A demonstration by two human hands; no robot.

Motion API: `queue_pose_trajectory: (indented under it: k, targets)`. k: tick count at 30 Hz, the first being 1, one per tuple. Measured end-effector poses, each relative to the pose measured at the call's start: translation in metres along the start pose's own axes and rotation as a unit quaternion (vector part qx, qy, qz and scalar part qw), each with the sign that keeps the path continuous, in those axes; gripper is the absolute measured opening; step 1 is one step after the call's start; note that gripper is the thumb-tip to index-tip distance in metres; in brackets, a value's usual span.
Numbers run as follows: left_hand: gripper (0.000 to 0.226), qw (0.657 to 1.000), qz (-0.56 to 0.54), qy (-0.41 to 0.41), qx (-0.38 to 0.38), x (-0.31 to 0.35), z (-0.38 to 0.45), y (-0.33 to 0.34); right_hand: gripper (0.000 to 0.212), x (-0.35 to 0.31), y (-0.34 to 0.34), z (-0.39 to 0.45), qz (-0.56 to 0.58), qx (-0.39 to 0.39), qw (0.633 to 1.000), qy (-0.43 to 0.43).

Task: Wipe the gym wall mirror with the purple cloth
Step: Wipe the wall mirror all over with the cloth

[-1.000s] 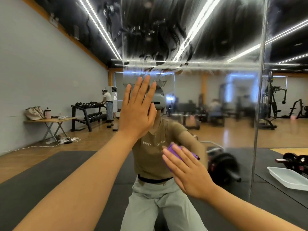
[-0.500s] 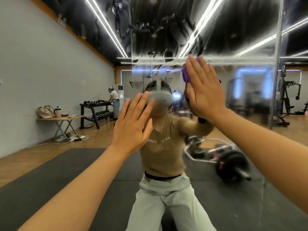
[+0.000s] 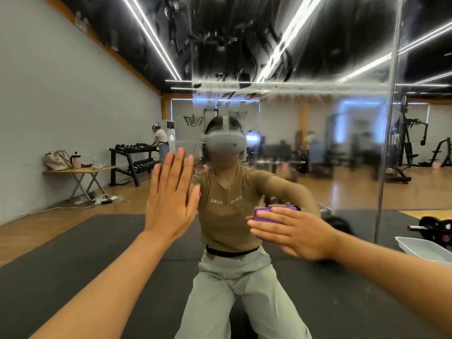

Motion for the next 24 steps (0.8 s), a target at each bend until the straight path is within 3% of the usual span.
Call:
queue_pose_trajectory:
  k: [2,4,7,10,12,15,17,22,24]
  targets:
    - [0.067,1.0,0.011,0.008,-0.011,-0.003,-0.001,0.003,0.069,0.037,0.0,0.006,0.023,0.01,1.0,0.007]
    - [0.067,1.0,0.022,0.011,-0.016,-0.005,-0.001,0.004,0.065,0.098,-0.006,0.013,0.022,0.034,0.989,0.143]
    - [0.066,1.0,0.027,0.005,-0.014,-0.005,0.0,0.005,0.06,0.153,-0.017,0.009,0.018,0.07,0.928,0.366]
    - [0.066,1.0,0.025,0.01,-0.017,-0.004,0.0,0.006,0.062,0.133,-0.015,0.007,0.069,0.093,0.854,0.507]
    - [0.066,0.999,0.025,0.011,-0.02,-0.004,0.0,0.006,0.064,0.09,-0.011,0.018,0.094,0.087,0.871,0.474]
    - [0.067,0.999,0.023,0.01,-0.027,-0.006,-0.001,0.007,0.07,-0.008,-0.01,0.032,0.07,0.039,0.964,0.254]
    - [0.067,0.999,0.027,0.009,-0.029,-0.007,0.0,0.008,0.072,-0.056,-0.004,0.026,0.021,0.0,0.992,0.128]
    - [0.066,0.999,0.034,0.015,-0.033,-0.006,-0.001,0.009,0.068,-0.04,0.001,0.022,0.028,0.0,1.0,0.014]
    - [0.065,0.999,0.034,0.021,-0.035,-0.005,-0.001,0.009,0.067,-0.001,-0.004,0.034,0.047,0.018,0.998,0.029]
Point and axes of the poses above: each hand's wrist, its own z-axis towards the middle knuckle, its own y-axis out of the palm, x = y × z, the point moved 10 cm from there along z, towards the middle knuckle, and after that the axes turned 15 degrees about -z, right-handed, at the moved point
